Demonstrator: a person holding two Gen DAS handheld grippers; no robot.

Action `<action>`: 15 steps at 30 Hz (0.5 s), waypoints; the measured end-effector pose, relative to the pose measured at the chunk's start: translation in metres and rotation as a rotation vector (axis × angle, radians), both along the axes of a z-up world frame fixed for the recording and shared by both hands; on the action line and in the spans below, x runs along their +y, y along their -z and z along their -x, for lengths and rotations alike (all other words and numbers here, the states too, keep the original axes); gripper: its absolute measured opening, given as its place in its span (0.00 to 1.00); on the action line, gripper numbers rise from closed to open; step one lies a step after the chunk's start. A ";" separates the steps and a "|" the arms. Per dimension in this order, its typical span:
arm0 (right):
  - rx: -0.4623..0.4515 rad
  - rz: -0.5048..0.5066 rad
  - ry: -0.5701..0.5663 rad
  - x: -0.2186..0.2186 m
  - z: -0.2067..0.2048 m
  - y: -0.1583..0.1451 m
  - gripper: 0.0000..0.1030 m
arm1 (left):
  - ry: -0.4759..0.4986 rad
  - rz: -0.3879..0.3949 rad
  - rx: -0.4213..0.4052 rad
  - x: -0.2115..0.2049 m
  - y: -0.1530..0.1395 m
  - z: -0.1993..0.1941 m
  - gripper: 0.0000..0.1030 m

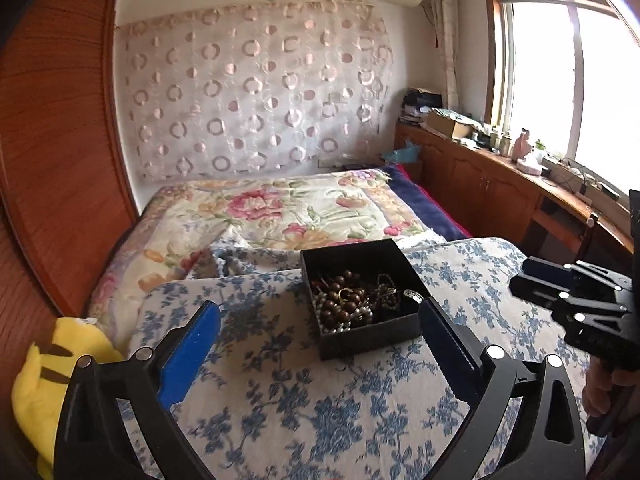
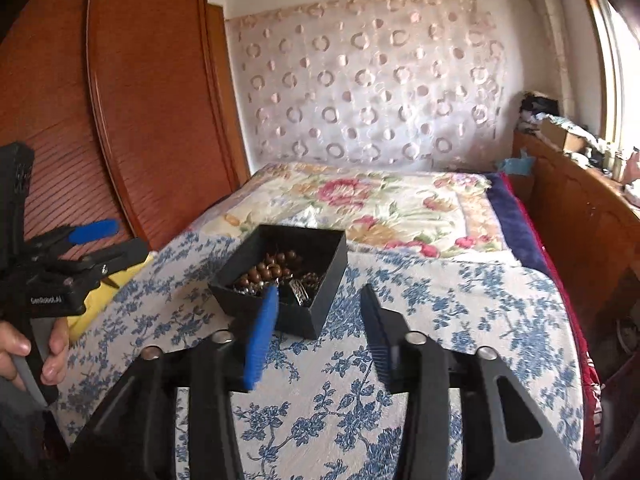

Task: Organize jewelry

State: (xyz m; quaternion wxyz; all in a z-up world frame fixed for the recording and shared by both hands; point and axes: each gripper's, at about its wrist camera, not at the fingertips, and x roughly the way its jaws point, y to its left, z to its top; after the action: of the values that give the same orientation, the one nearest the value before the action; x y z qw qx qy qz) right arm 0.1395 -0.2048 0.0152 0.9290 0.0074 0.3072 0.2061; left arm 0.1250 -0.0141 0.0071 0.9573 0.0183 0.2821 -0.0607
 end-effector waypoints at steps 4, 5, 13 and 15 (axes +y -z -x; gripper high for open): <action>-0.039 -0.008 0.043 -0.006 0.016 -0.013 0.76 | -0.021 0.002 -0.018 0.006 -0.005 0.020 0.92; -0.049 -0.013 0.051 -0.008 0.020 -0.015 0.81 | -0.030 0.006 -0.022 0.008 -0.007 0.025 0.92; -0.092 -0.014 0.098 -0.017 0.043 -0.025 0.97 | -0.060 0.010 -0.029 0.017 -0.009 0.059 0.92; -0.094 -0.016 0.103 -0.019 0.046 -0.025 0.97 | -0.064 0.012 -0.034 0.019 -0.009 0.063 0.92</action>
State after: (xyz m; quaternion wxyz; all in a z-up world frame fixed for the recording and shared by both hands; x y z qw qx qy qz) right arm 0.0940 -0.2239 0.0398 0.9517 0.0209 0.2609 0.1604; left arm 0.0619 0.0047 0.0163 0.9635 0.0044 0.2658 -0.0314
